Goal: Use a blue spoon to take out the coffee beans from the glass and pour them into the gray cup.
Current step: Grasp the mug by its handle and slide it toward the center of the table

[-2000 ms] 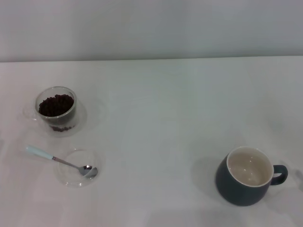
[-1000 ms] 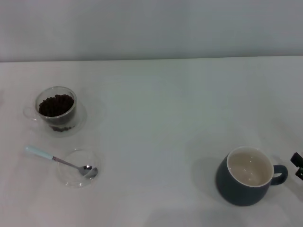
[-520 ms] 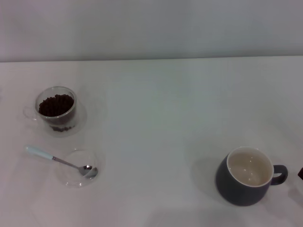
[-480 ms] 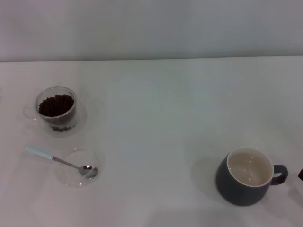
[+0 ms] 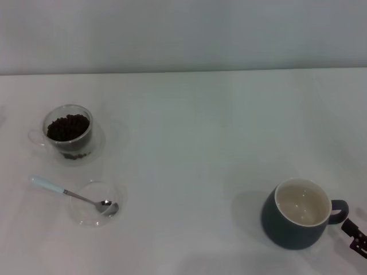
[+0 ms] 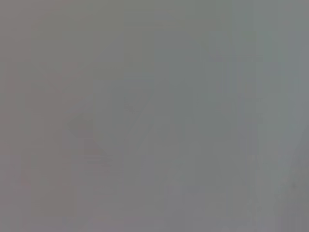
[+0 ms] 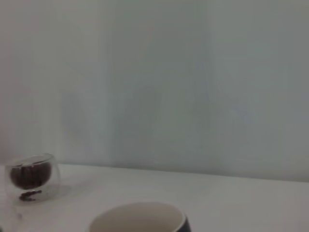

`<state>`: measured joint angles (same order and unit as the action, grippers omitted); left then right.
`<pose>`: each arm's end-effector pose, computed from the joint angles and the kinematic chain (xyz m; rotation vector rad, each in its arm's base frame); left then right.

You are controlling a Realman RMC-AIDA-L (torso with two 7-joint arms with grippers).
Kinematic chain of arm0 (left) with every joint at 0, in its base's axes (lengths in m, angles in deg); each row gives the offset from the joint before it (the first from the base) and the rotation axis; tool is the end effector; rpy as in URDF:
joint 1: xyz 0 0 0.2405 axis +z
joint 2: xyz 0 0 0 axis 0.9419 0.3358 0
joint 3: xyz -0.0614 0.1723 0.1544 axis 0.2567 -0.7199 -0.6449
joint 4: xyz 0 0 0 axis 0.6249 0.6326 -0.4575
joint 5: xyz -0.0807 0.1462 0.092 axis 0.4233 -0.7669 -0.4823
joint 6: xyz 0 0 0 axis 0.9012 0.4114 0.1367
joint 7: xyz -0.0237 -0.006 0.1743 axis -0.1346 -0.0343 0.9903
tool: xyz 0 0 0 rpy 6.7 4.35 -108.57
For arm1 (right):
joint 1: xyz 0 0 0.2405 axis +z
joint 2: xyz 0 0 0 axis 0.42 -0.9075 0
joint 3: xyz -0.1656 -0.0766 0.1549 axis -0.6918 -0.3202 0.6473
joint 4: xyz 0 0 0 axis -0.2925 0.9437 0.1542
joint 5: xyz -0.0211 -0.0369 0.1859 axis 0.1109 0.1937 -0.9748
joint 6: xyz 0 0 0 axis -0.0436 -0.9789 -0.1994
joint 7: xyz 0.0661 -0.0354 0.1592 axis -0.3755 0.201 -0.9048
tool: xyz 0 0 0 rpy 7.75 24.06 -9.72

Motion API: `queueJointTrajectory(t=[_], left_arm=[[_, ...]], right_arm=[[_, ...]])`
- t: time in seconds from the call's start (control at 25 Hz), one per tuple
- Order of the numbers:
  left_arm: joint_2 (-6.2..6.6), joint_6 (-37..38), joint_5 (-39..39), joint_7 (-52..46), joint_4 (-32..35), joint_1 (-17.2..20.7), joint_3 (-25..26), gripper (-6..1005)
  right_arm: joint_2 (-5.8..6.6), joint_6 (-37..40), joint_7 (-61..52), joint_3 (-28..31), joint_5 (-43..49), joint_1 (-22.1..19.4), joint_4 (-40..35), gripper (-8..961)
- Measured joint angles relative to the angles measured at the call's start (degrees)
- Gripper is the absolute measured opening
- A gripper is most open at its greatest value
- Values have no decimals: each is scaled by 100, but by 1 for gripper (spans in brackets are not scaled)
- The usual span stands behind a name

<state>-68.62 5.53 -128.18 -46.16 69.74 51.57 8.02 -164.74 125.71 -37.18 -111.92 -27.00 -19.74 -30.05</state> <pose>-0.2920 0.3607 0.1635 -1.6976 -0.7427 -0.8702 0.3549 0.1633 0.0019 -1.9732 0.6562 0.7275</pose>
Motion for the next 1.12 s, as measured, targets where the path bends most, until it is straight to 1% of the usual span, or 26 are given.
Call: queueJointTrajectory(t=[0.16, 0.6, 1.04, 1.12], left_arm=[[-18, -4, 1, 0, -12, 0, 3, 652], [-37, 30, 3, 16, -147, 35, 0, 652], [-36, 42, 15, 137, -236, 7, -7, 651], [-36, 42, 16, 178, -266, -4, -8, 651]], right_arm=[[-5, -101, 4, 2, 75, 7, -53, 868], [-6, -1040, 170, 49, 146, 18, -572, 869], [-6, -1392, 245, 148, 83, 35, -859, 869], [-6, -1515, 245, 201, 79, 41, -936, 828]])
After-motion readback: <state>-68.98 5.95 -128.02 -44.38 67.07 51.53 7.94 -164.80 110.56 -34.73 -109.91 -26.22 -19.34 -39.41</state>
